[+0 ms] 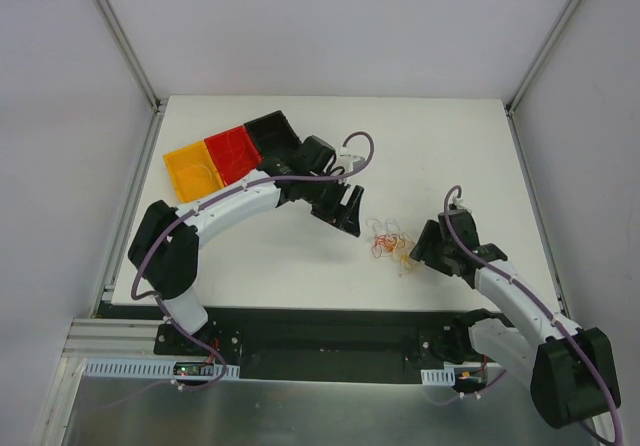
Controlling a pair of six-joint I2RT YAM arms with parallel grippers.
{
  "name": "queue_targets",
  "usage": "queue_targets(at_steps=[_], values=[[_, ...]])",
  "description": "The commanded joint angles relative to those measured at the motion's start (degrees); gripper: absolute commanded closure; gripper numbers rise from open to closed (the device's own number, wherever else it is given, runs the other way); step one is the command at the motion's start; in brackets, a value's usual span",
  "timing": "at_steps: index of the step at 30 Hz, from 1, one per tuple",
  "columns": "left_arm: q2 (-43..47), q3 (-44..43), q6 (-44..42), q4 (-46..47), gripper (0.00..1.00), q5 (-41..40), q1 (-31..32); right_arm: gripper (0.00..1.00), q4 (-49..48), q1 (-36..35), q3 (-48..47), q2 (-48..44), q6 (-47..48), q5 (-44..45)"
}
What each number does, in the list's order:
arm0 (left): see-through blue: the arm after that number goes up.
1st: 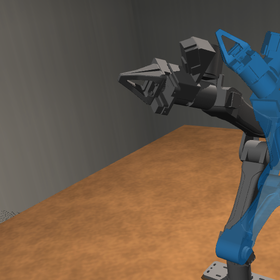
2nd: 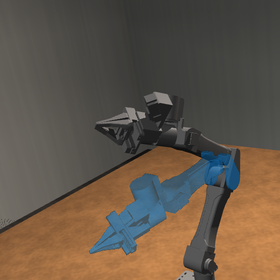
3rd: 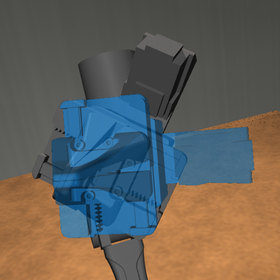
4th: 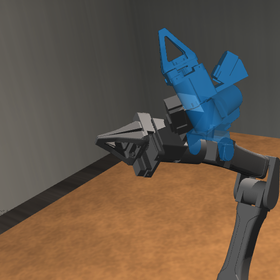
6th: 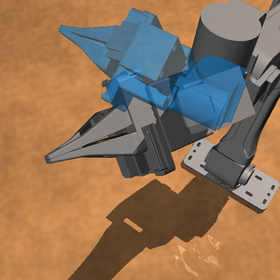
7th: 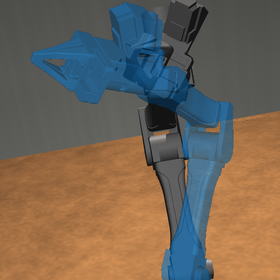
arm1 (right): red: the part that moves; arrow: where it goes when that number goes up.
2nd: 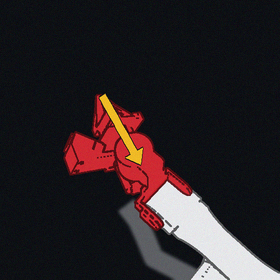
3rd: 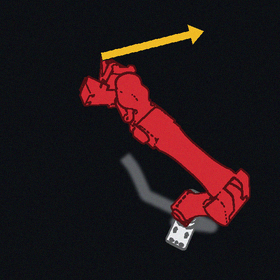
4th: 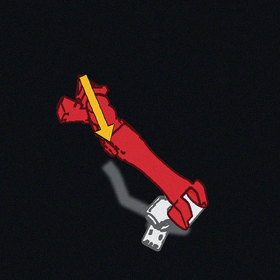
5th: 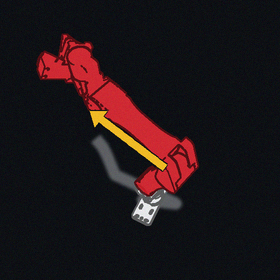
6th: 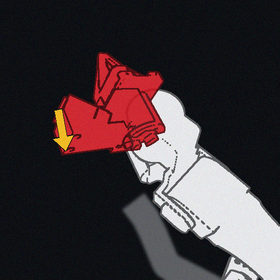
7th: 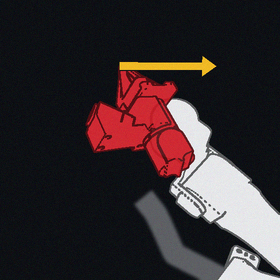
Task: Untangle the cables
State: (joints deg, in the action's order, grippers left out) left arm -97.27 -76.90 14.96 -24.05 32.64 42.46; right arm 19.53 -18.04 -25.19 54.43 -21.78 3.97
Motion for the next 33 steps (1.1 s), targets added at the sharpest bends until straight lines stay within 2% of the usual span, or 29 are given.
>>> queue_targets(at_steps=[1,7,8,12,15,24,33], values=[[2.09,0.35,-1.16,1.38,0.29,1.81,1.13,0.44,2.36,0.38,-1.62,0.23,-2.30,-5.53],[3.93,0.44,-1.51,1.38,0.29,1.02,1.40,0.85,9.11,0.20,-5.48,-7.92,-1.25,-5.37],[4.11,0.35,-1.60,1.29,0.29,0.93,1.49,0.98,9.91,0.20,-6.44,-9.51,-0.90,-5.90],[6.04,0.35,-1.95,1.29,0.29,0.23,1.31,1.00,14.82,0.20,-13.02,-15.05,2.00,-9.15],[7.88,0.44,-2.57,1.46,0.29,-0.30,1.40,1.00,18.43,0.11,-22.40,-18.21,4.54,-11.69],[18.60,5.35,-5.56,6.38,0.28,-10.93,1.40,1.00,14.14,0.11,-44.23,-23.76,7.10,-22.16],[26.60,11.77,-5.91,14.03,0.26,-16.73,1.31,1.00,12.55,0.03,-60.31,-22.62,14.66,-16.37]])
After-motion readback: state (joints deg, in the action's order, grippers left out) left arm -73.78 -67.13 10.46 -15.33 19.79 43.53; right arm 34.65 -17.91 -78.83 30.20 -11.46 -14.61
